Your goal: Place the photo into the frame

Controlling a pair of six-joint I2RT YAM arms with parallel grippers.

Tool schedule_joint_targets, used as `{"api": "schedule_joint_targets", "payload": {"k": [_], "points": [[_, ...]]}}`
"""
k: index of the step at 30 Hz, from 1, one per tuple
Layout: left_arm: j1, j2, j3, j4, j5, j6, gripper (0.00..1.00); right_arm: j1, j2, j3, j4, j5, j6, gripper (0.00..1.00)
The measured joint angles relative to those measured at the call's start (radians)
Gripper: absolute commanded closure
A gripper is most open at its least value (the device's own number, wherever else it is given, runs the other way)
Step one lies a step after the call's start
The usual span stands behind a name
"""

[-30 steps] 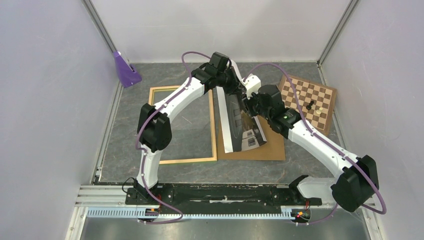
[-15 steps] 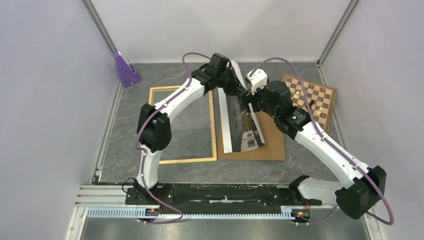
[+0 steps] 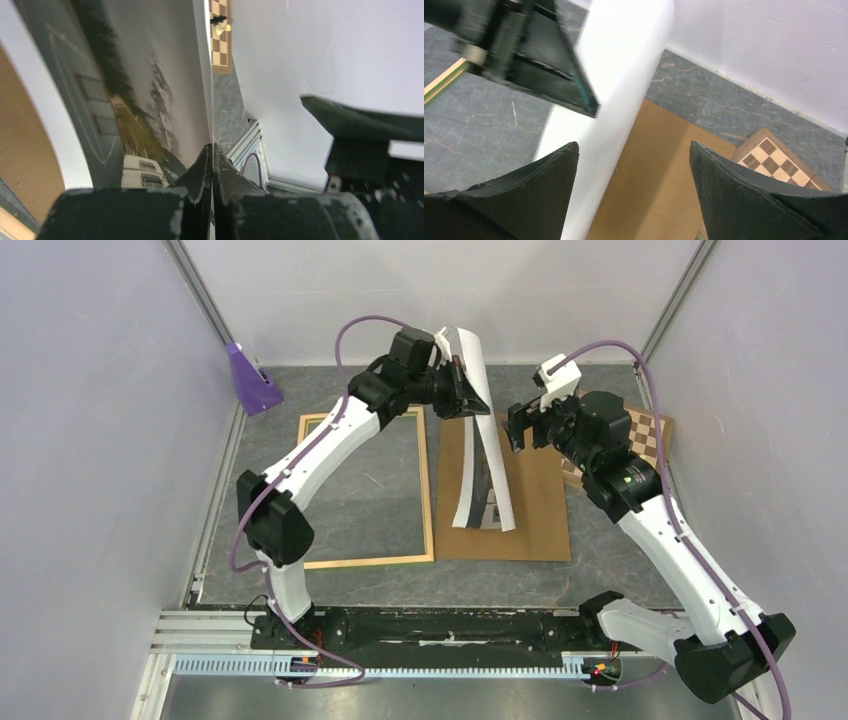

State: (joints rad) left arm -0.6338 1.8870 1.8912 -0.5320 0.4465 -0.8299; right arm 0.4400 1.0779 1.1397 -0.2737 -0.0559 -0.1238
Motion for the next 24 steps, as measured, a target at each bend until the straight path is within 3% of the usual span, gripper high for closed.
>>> {"api": "schedule_joint_targets", "payload": {"k": [16,24], "points": [[0.011,-0.18,-0.008,-0.229,0.143,0.336,0.98,-0.084,-0.019,0.003,0.005,-0.015,0.019,0.16],[0.024,-0.387,-0.042,-0.355,0.182,0.531,0.98,-0.085,0.011,0.003,0.026,-0.027,0.023,0.16]]}}
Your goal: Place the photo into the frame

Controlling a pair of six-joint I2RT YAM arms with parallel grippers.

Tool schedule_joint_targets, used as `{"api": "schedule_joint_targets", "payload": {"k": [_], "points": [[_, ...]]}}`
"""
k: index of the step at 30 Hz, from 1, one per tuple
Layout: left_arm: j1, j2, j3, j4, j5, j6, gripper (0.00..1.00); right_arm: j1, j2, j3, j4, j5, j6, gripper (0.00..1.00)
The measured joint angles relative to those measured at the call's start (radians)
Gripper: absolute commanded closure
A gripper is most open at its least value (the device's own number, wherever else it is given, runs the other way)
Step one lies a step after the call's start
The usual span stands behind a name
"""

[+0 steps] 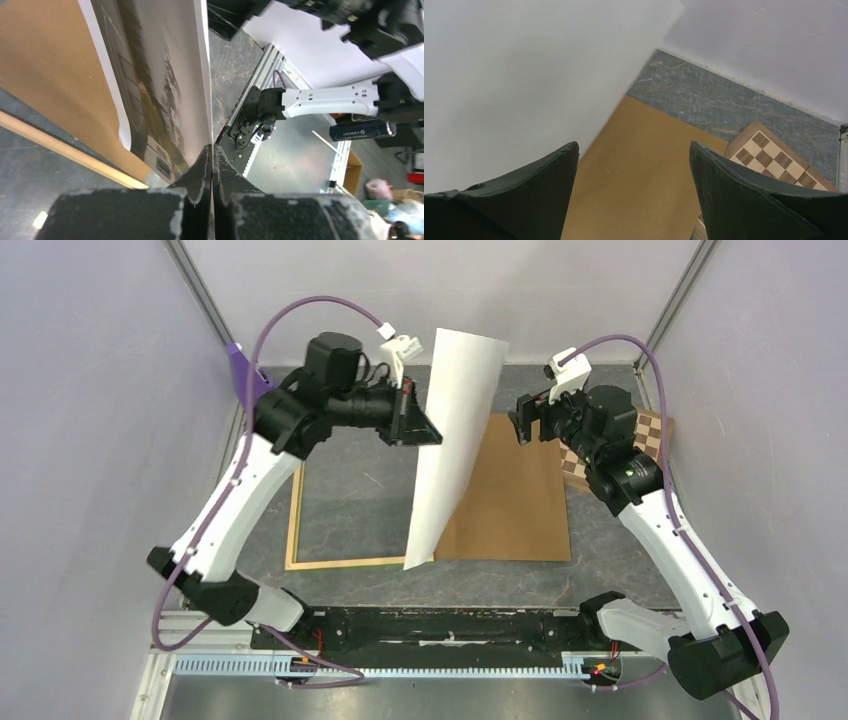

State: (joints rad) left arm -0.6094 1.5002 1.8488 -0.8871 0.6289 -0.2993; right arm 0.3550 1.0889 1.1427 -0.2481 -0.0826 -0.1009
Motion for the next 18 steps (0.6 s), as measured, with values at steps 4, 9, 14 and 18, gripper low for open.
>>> {"api": "schedule_joint_targets", "payload": {"k": [4,9,14,18], "points": [[0.028,-0.121,-0.026,-0.019,0.013,0.051,0.98,-0.004,0.003,0.0,0.0,0.0,0.0,0.16],[0.152,-0.218,-0.088,-0.033,0.064,0.084,0.98,-0.01,0.003,0.0,0.007,0.0,0.001,0.16],[0.36,-0.24,-0.262,-0.016,0.206,0.087,0.98,-0.013,0.003,0.0,0.009,-0.005,0.006,0.16],[0.514,-0.187,-0.384,-0.029,0.266,0.095,0.98,-0.013,0.002,-0.01,0.022,-0.015,0.008,0.16]]}}
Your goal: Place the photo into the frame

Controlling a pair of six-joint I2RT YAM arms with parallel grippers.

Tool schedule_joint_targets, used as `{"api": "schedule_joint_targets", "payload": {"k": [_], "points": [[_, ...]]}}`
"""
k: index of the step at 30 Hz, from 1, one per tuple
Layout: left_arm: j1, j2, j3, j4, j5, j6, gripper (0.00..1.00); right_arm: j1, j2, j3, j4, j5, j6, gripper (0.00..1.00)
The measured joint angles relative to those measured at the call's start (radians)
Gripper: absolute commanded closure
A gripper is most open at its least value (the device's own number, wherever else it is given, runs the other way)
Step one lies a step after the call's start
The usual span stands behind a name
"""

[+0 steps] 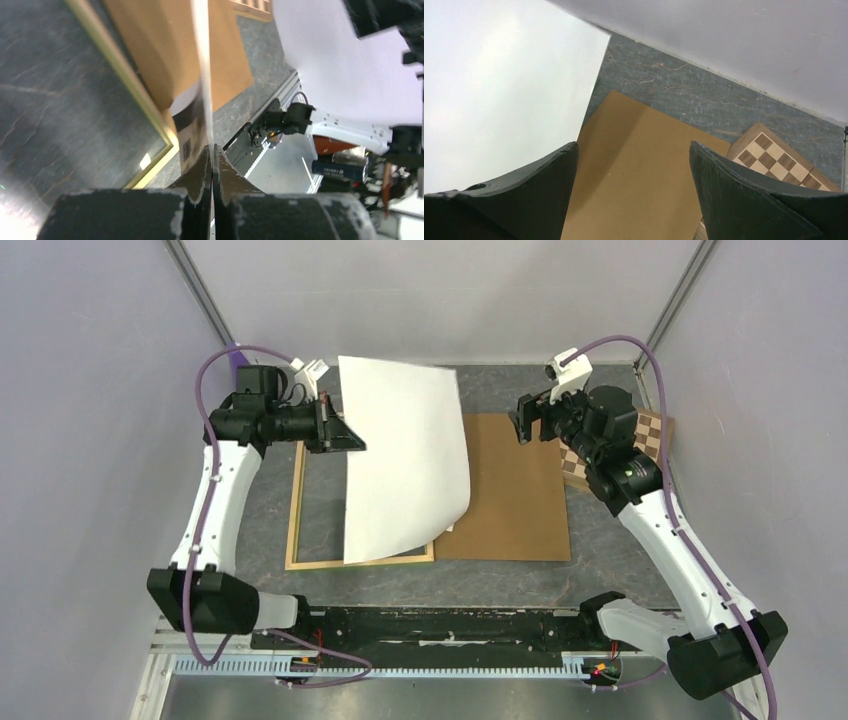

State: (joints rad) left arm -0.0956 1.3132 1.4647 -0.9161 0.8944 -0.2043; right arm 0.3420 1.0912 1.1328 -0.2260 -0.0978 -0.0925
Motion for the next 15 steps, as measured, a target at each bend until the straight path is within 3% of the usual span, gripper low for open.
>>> {"api": "schedule_joint_targets", "payload": {"k": [7,15], "points": [[0.197,0.15,-0.056,-0.097,-0.012,0.125,0.98,0.0,0.0,-0.041,0.007,-0.016,0.007,0.16],[0.306,0.272,-0.056,-0.163,-0.106,0.252,0.98,0.0,0.0,-0.075,0.019,-0.042,0.022,0.16]]}}
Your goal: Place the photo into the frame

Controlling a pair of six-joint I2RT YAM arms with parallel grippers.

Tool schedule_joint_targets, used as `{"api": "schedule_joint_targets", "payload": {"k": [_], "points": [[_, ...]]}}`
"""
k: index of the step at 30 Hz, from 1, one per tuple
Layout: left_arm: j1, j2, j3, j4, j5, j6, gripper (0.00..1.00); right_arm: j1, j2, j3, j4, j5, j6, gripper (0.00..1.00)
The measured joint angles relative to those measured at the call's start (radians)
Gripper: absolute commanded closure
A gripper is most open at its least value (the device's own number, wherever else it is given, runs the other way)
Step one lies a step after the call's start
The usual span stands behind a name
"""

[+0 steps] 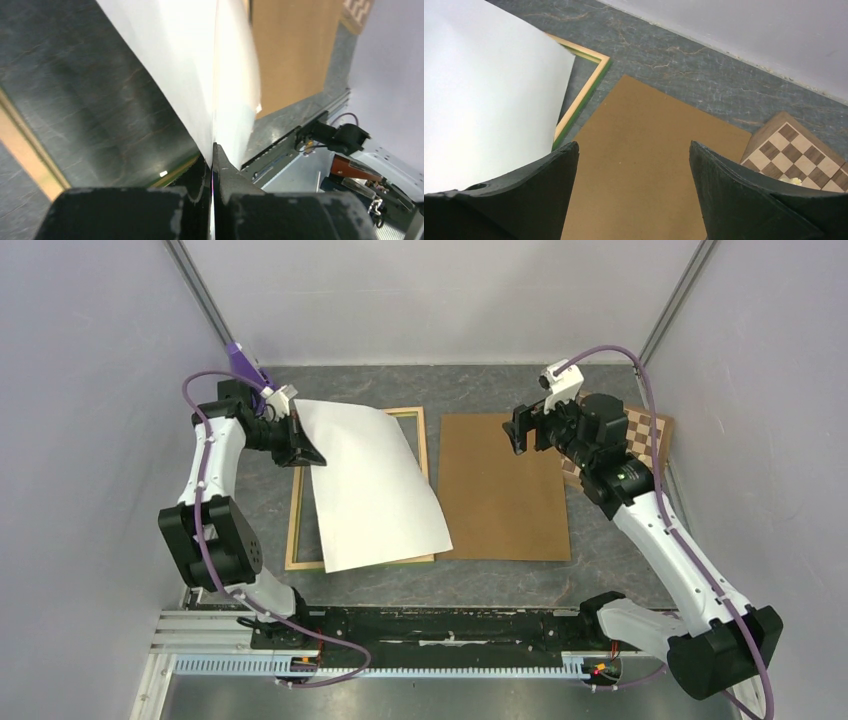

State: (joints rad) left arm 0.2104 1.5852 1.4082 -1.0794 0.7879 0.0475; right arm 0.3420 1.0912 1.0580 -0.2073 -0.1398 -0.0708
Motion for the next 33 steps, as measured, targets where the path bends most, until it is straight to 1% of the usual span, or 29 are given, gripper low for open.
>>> {"api": "schedule_joint_targets", "payload": {"k": [10,15,18,29,33], "points": [[0.025,0.183,0.054,-0.042,-0.159,0.098,0.98,0.0,0.016,-0.078,0.034,-0.043,0.011,0.16],[0.03,0.236,0.089,-0.049,-0.23,0.126,0.97,0.003,0.026,-0.092,0.037,-0.048,0.011,0.16],[0.03,0.262,0.112,-0.05,-0.27,0.136,0.95,0.007,0.035,-0.095,0.042,-0.047,0.011,0.16],[0.041,0.357,0.173,-0.048,-0.311,0.124,0.85,0.021,0.051,-0.098,0.042,-0.05,0.01,0.16],[0.061,0.389,0.206,-0.048,-0.307,0.099,0.85,0.023,0.051,-0.098,0.042,-0.05,0.008,0.16]]}}
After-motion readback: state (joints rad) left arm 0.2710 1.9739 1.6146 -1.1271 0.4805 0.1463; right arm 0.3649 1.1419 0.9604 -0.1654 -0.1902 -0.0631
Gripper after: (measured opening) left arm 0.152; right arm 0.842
